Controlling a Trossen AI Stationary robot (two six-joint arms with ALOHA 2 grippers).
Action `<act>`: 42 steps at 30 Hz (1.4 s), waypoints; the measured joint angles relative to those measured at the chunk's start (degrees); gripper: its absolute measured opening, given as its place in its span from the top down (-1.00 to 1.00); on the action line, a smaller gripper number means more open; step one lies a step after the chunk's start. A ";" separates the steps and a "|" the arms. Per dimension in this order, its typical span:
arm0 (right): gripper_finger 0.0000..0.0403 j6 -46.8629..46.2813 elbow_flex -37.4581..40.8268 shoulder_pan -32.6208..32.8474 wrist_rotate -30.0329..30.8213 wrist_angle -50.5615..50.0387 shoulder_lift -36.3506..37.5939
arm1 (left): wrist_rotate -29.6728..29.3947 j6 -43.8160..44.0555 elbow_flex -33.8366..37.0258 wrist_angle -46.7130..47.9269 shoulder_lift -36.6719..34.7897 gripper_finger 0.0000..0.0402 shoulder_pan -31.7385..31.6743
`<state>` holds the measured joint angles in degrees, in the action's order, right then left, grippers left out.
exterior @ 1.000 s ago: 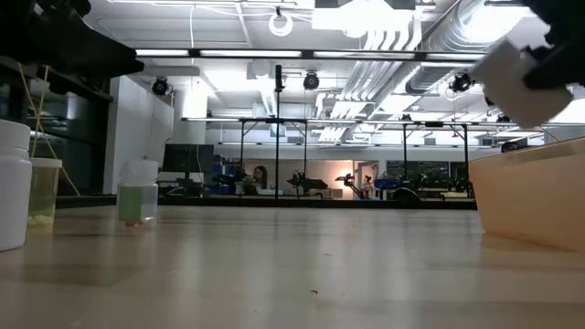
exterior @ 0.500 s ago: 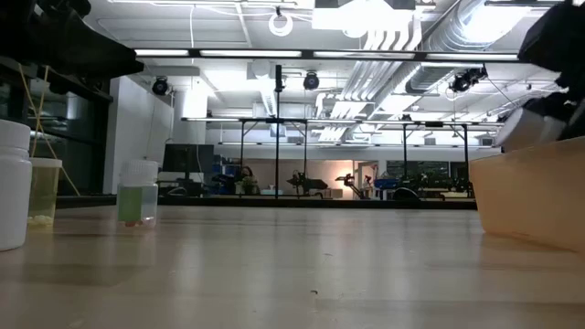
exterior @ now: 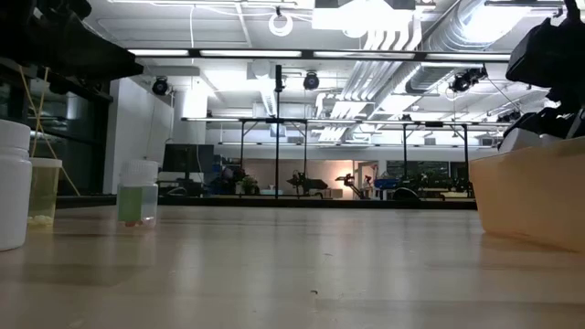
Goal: Pick and place pill bottles into a basket
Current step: Put the top white medicine bottle into the orange bin, then put the top right transparent medicine bottle into the orange bin
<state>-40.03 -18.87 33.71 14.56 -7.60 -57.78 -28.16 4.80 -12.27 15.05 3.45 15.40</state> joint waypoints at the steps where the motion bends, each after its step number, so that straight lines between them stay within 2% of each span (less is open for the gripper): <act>1: 0.02 -0.02 0.00 0.00 -0.03 0.01 0.00 | 0.01 0.00 0.00 0.18 0.00 -0.01 0.00; 9: -0.14 -0.03 -0.02 0.00 -0.96 0.19 0.00 | 0.09 0.00 0.00 0.18 0.02 -0.01 0.00; 13: -0.15 3.72 -0.02 -0.82 2.29 4.00 0.21 | 0.16 0.00 0.00 0.18 0.02 -0.01 0.00; 16: -0.14 10.08 -0.02 -2.01 6.69 10.74 0.22 | 0.15 -0.18 0.00 0.18 0.02 -0.01 0.00; 21: -0.13 26.96 -0.02 -4.25 16.75 26.26 0.20 | 0.15 -0.32 0.00 0.18 0.02 -0.01 0.00; 23: -0.13 32.64 -0.02 -5.68 17.54 32.08 0.04 | 0.14 -0.42 0.00 0.18 0.02 -0.01 0.00; 25: -0.13 36.67 -0.02 -7.78 13.91 35.88 0.04 | 0.13 -0.42 0.00 0.18 0.02 -0.01 0.00; 29: -0.09 38.66 -0.02 -14.05 2.57 37.99 -0.24 | 0.11 -0.42 0.00 0.18 0.02 -0.01 0.00; 32: -0.05 38.66 -0.02 -19.37 -1.79 40.35 -2.52 | 0.11 -0.62 0.00 0.18 0.02 -0.01 -0.01; 38: -0.03 40.62 -0.60 -27.35 -13.65 52.64 -12.57 | -0.07 -1.53 -0.02 0.18 0.04 -0.01 -0.02; 42: -0.05 42.70 -3.30 -29.85 -15.85 55.22 -18.63 | -0.07 -1.52 -0.02 0.26 0.04 -0.01 -0.01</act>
<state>2.67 -22.17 3.87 -1.29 47.62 -76.41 -28.23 3.28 -12.29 15.31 3.49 15.39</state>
